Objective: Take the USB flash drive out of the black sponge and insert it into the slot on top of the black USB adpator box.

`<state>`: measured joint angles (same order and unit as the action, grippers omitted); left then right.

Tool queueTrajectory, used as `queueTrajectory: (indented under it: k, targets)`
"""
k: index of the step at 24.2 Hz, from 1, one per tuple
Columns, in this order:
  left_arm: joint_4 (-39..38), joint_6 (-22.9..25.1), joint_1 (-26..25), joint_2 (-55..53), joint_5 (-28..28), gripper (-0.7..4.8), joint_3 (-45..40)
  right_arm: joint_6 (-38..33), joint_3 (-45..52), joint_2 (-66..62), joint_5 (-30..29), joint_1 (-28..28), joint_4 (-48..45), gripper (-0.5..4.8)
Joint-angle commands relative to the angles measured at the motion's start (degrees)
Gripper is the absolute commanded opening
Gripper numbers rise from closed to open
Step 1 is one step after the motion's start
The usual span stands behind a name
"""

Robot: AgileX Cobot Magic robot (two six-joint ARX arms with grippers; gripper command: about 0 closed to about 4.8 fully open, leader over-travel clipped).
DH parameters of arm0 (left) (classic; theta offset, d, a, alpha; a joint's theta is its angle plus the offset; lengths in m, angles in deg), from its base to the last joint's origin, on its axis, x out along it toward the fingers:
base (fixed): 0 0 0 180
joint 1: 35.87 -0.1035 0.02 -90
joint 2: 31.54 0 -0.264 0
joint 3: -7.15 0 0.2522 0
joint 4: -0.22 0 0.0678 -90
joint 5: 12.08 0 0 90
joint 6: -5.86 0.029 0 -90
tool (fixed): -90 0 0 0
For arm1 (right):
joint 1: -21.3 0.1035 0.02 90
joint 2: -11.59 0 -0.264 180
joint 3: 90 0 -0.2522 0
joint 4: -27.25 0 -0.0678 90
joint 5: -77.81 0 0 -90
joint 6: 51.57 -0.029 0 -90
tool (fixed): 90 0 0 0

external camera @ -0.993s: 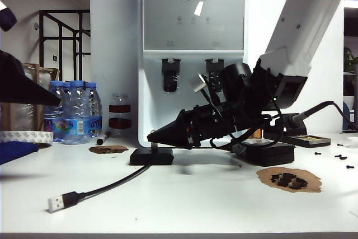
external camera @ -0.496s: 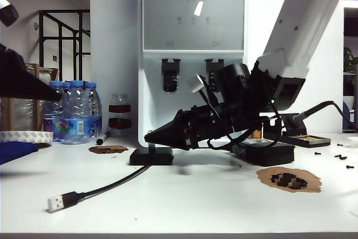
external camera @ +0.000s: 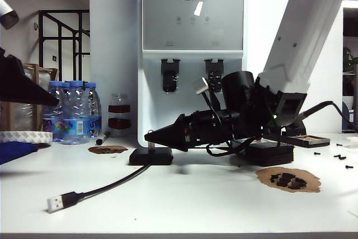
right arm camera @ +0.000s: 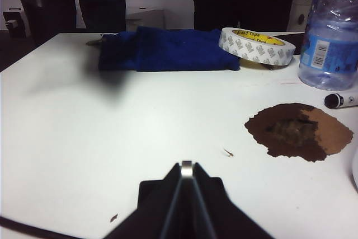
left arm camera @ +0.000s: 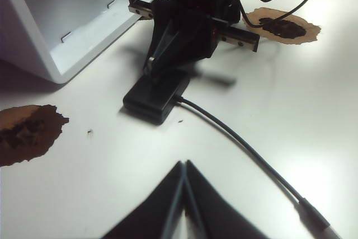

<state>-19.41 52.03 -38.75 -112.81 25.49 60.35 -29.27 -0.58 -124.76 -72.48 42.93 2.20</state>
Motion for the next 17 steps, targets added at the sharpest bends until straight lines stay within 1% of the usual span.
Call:
queueTrajectory:
  k: [1,3,5,7,9,12,13,15,17]
  targets:
    - [0.2,0.5,-0.2,0.3,0.0,-0.04,0.4,-1.5,0.2,-0.6,0.2,0.0,2.7,-0.04]
    - [0.2,0.5,-0.2,0.3,0.0,-0.04,0.4,-1.5,0.2,-0.6,-0.3,-0.2,3.3,-0.04]
    - [0.2,0.5,-0.2,0.3,0.0,-0.04,0.4,1.7,0.2,-0.6,-0.3,-0.3,6.3,-0.04]
    - [-0.2,0.5,-0.2,0.3,0.0,-0.04,0.5,8.9,0.2,-0.5,-0.3,-0.3,13.2,-0.03]
    - [-0.2,0.5,-0.2,0.3,0.0,-0.04,0.5,13.5,0.2,-0.3,0.5,-0.3,17.8,-0.04]
    - [-0.2,0.5,-0.2,0.3,0.0,-0.04,0.5,18.5,0.2,0.8,2.6,-0.2,22.1,-0.04]
    - [-0.1,0.5,-0.2,0.3,0.0,-0.04,0.5,18.7,0.2,0.9,2.8,-0.2,22.2,-0.04]
    - [-0.1,0.5,-0.2,0.3,0.0,-0.04,0.5,19.0,0.1,1.0,5.2,-0.2,22.4,-0.04]
    - [-0.2,0.5,-0.2,0.3,0.0,-0.04,0.5,24.1,0.0,1.2,9.7,0.2,25.0,-0.03]
